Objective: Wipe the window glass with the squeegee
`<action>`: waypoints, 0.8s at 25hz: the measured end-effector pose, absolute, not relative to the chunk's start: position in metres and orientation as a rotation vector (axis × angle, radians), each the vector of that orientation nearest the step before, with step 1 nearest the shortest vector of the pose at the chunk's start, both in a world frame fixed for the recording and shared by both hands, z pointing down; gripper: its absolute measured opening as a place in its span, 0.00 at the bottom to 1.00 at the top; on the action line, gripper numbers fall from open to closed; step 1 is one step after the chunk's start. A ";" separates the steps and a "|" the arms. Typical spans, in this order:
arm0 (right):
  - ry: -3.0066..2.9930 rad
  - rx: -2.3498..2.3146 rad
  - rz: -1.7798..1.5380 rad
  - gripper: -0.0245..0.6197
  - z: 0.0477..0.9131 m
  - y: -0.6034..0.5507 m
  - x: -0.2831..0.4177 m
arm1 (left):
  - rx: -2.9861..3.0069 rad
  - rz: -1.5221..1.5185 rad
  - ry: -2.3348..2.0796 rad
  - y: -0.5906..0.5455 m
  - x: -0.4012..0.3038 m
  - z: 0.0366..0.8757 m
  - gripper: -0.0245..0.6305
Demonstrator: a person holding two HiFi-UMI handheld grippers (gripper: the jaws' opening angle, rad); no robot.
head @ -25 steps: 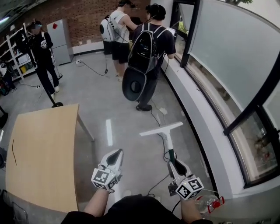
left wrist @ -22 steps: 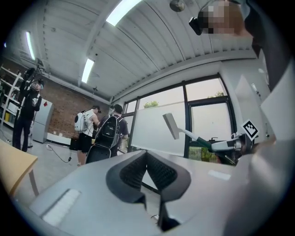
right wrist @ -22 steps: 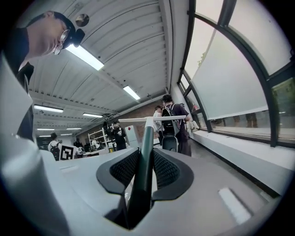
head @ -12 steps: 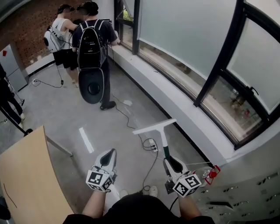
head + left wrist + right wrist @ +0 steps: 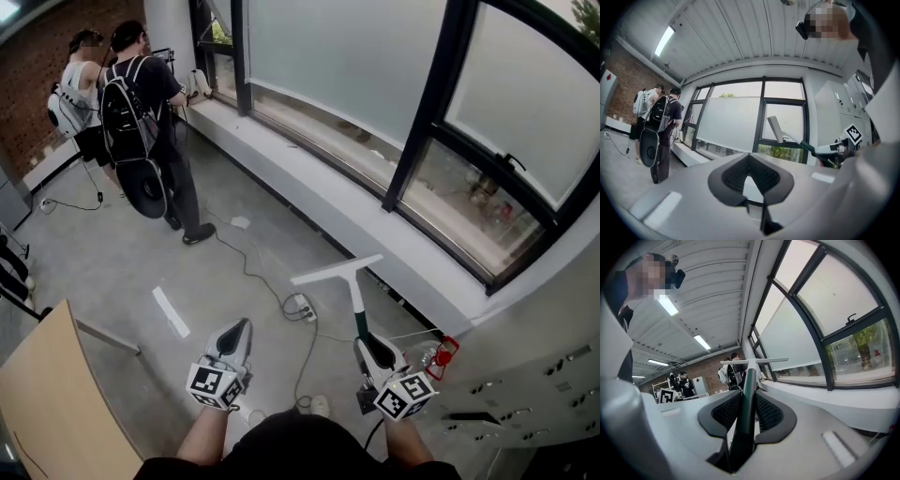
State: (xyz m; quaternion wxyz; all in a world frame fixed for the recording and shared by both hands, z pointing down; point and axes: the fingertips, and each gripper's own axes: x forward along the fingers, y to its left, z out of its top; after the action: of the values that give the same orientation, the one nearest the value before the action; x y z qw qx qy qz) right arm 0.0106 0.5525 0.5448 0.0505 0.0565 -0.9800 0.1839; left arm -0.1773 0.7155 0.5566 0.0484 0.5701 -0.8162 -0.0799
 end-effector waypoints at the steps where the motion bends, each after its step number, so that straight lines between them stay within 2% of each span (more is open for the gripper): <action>1: -2.986 0.201 0.558 0.19 0.544 0.542 0.017 | 1.756 -0.241 -2.476 0.703 -0.175 0.555 0.04; 13: -3.018 0.463 0.511 0.19 0.536 0.427 0.102 | 1.961 -0.246 -2.355 0.557 -0.118 0.537 0.04; 20: -2.982 0.525 0.497 0.19 0.546 0.405 0.143 | 1.958 -0.218 -2.296 0.519 -0.085 0.553 0.04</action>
State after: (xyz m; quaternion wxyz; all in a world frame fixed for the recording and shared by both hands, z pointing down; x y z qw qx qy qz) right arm 0.1434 0.4054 0.5457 0.0367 0.1709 -0.9712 0.1619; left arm -0.0846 0.5195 0.5526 0.0581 0.6461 -0.7576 -0.0718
